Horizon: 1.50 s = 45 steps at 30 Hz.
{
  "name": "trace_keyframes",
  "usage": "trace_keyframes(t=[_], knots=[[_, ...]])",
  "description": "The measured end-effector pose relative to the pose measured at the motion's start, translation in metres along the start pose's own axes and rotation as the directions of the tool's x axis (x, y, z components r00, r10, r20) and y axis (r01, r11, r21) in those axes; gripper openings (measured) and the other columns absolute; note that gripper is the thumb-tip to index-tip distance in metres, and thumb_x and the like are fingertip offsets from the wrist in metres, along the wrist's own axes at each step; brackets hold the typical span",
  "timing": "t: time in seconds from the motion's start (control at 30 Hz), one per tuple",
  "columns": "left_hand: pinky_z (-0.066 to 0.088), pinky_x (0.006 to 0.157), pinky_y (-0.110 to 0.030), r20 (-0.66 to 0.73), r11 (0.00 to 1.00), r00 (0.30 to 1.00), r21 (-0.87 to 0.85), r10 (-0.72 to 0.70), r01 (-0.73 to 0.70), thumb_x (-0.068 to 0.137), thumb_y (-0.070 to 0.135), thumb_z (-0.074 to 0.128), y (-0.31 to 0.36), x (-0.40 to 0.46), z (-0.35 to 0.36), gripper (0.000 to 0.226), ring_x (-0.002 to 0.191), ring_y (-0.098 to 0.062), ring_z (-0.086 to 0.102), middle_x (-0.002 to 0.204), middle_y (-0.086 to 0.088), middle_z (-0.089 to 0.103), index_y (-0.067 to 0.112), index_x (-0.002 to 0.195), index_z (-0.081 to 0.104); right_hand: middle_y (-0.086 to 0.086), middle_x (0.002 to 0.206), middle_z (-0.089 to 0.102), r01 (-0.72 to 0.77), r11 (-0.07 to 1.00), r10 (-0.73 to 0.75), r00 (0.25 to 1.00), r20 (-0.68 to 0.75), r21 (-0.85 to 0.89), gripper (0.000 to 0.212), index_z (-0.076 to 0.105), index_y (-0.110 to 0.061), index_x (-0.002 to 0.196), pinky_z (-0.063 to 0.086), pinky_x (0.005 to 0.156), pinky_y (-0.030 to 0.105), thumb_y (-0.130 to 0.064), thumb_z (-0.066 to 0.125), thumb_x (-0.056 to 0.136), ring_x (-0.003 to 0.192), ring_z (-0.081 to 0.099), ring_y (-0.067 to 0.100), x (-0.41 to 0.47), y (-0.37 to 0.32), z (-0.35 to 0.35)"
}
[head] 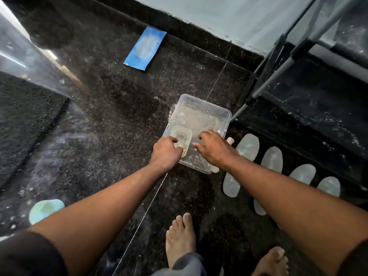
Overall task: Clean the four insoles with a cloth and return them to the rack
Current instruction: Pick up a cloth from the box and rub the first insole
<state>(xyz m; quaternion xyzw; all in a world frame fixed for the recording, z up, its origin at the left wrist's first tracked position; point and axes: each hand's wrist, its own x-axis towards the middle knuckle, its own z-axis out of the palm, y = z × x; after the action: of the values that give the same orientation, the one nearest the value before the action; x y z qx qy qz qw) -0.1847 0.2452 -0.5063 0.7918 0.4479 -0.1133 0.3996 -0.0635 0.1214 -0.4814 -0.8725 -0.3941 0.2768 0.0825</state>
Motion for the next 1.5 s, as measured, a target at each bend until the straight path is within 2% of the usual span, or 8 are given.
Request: trace_keyframes(t=[0.27, 0.53, 0.73, 0.87, 0.97, 1.1, 1.27, 1.5], knots=[[0.048, 0.106, -0.038, -0.013, 1.000, 1.000, -0.005, -0.008, 0.008, 0.089, 0.028, 0.069, -0.008, 0.004, -0.004, 0.047, 0.122, -0.029, 0.061, 0.133, -0.010, 0.065, 0.015, 0.134, 0.064, 0.004, 0.119, 0.054, 0.039, 0.999, -0.038, 0.999, -0.020, 0.035, 0.032, 0.054, -0.014, 0.122, 0.043, 0.088, 0.032, -0.036, 0.054, 0.098, 0.107, 0.053, 0.022, 0.004, -0.007, 0.005], [0.047, 0.103, -0.032, -0.029, 1.000, 1.000, -0.012, 0.005, -0.005, 0.091, 0.020, 0.066, -0.019, 0.002, -0.006, 0.042, 0.116, -0.024, 0.062, 0.130, -0.009, 0.065, 0.015, 0.133, 0.065, 0.006, 0.115, 0.056, 0.078, 0.995, -0.077, 0.997, -0.007, 0.056, 0.031, 0.060, -0.012, 0.125, 0.047, 0.093, 0.034, -0.014, 0.058, 0.094, 0.106, 0.054, 0.023, 0.010, -0.017, 0.019], [0.043, 0.108, -0.031, -0.004, 0.997, 0.997, 0.022, 0.077, -0.077, 0.093, 0.013, 0.063, -0.024, -0.001, 0.000, 0.040, 0.123, -0.025, 0.061, 0.135, -0.010, 0.065, 0.011, 0.134, 0.066, 0.003, 0.100, 0.062, 0.191, 0.963, -0.195, 0.981, -0.005, -0.193, 0.024, 0.071, -0.016, 0.107, 0.048, 0.080, 0.032, -0.005, 0.057, 0.091, 0.104, 0.050, 0.022, 0.023, -0.032, 0.034], [0.044, 0.108, -0.034, 0.033, 0.986, 0.989, 0.076, 0.144, -0.147, 0.092, 0.011, 0.060, -0.028, 0.001, 0.005, 0.039, 0.119, -0.030, 0.062, 0.132, -0.017, 0.064, 0.007, 0.130, 0.068, 0.008, 0.110, 0.063, 0.200, 0.909, -0.209, 0.978, 0.017, -0.365, 0.024, 0.069, -0.012, 0.109, 0.043, 0.088, 0.039, -0.012, 0.051, 0.093, 0.114, 0.048, 0.028, 0.031, -0.048, 0.039], [0.044, 0.094, -0.031, 0.034, 0.980, 0.985, 0.104, 0.170, -0.172, 0.088, 0.007, 0.059, -0.033, 0.000, 0.009, 0.029, 0.109, -0.036, 0.064, 0.115, -0.023, 0.068, 0.004, 0.112, 0.074, 0.008, 0.115, 0.063, 0.192, 0.865, -0.197, 0.980, 0.038, -0.465, 0.023, 0.068, -0.016, 0.108, 0.039, 0.093, 0.042, -0.019, 0.051, 0.093, 0.120, 0.045, 0.029, 0.033, -0.055, 0.049], [0.034, 0.072, -0.023, 0.025, 0.977, 0.983, 0.115, 0.180, -0.181, 0.084, -0.004, 0.055, -0.032, -0.001, 0.011, 0.015, 0.095, -0.041, 0.061, 0.099, -0.029, 0.065, -0.009, 0.089, 0.068, 0.007, 0.114, 0.066, 0.196, 0.837, -0.187, 0.980, 0.069, -0.511, 0.024, 0.069, -0.018, 0.106, 0.039, 0.093, 0.043, -0.021, 0.049, 0.093, 0.120, 0.045, 0.030, 0.043, -0.059, 0.061], [0.038, 0.080, -0.029, -0.013, 0.968, 0.977, 0.135, 0.213, -0.210, 0.083, -0.004, 0.056, -0.037, 0.002, 0.015, 0.012, 0.096, -0.038, 0.060, 0.096, -0.025, 0.065, -0.006, 0.083, 0.068, 0.007, 0.111, 0.067, 0.238, 0.842, -0.211, 0.971, 0.109, -0.484, 0.024, 0.068, -0.016, 0.107, 0.039, 0.093, 0.041, -0.018, 0.048, 0.094, 0.120, 0.044, 0.031, 0.051, -0.054, 0.067], [0.036, 0.075, -0.025, -0.004, 0.969, 0.979, 0.144, 0.203, -0.201, 0.081, -0.008, 0.052, -0.035, 0.004, 0.017, 0.018, 0.094, -0.038, 0.061, 0.096, -0.025, 0.065, -0.007, 0.085, 0.070, 0.005, 0.108, 0.068, 0.325, 0.832, -0.301, 0.945, 0.126, -0.450, 0.026, 0.069, -0.018, 0.107, 0.036, 0.094, 0.040, -0.017, 0.046, 0.094, 0.117, 0.047, 0.028, 0.056, -0.047, 0.065]])
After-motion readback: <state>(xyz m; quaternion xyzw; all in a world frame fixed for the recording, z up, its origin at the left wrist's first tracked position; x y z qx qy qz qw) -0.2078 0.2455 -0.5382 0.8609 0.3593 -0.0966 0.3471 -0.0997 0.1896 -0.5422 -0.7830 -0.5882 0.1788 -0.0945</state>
